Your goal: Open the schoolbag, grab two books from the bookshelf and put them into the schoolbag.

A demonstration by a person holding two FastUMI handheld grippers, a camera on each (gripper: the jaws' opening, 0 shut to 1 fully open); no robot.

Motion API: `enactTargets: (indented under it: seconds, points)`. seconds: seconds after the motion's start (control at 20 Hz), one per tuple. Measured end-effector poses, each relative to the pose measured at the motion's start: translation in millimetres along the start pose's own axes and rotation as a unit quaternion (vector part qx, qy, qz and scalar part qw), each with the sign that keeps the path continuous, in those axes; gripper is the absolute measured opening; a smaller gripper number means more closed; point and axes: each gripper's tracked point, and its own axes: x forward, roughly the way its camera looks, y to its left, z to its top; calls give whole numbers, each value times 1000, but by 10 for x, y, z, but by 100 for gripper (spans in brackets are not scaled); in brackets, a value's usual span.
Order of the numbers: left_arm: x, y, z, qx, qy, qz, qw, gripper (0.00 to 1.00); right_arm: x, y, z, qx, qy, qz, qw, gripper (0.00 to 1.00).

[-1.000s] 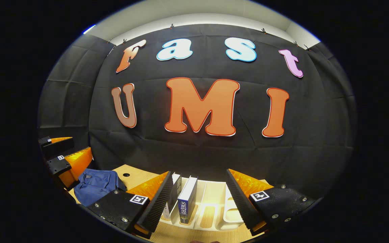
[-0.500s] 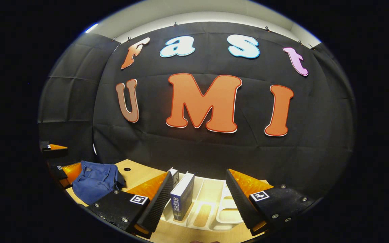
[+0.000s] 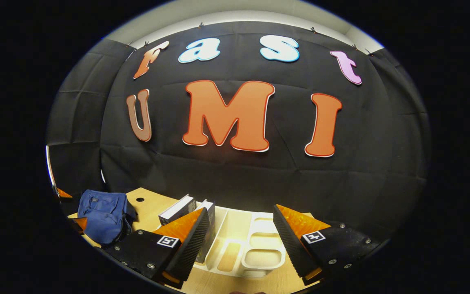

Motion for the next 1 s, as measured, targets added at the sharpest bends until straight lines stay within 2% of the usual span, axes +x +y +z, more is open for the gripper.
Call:
enactTargets:
  seconds: [0.15, 0.4, 0.75, 1.0]
  points:
    - [83, -186, -249, 84, 19, -27, 996, 96, 48, -114, -72, 1, 6, -22, 1000, 94]
    - [273, -497, -760, 162, 65, -55, 983, 96, 95, -187, -160, -2, 18, -48, 999, 94]
    - [332, -800, -1146, 187, 114, -90, 971, 96, 133, -161, -188, -6, 26, -58, 998, 94]
    - [471, -759, -1269, 204, 131, -72, 968, 95, 150, -106, -192, -8, 27, -56, 998, 94]
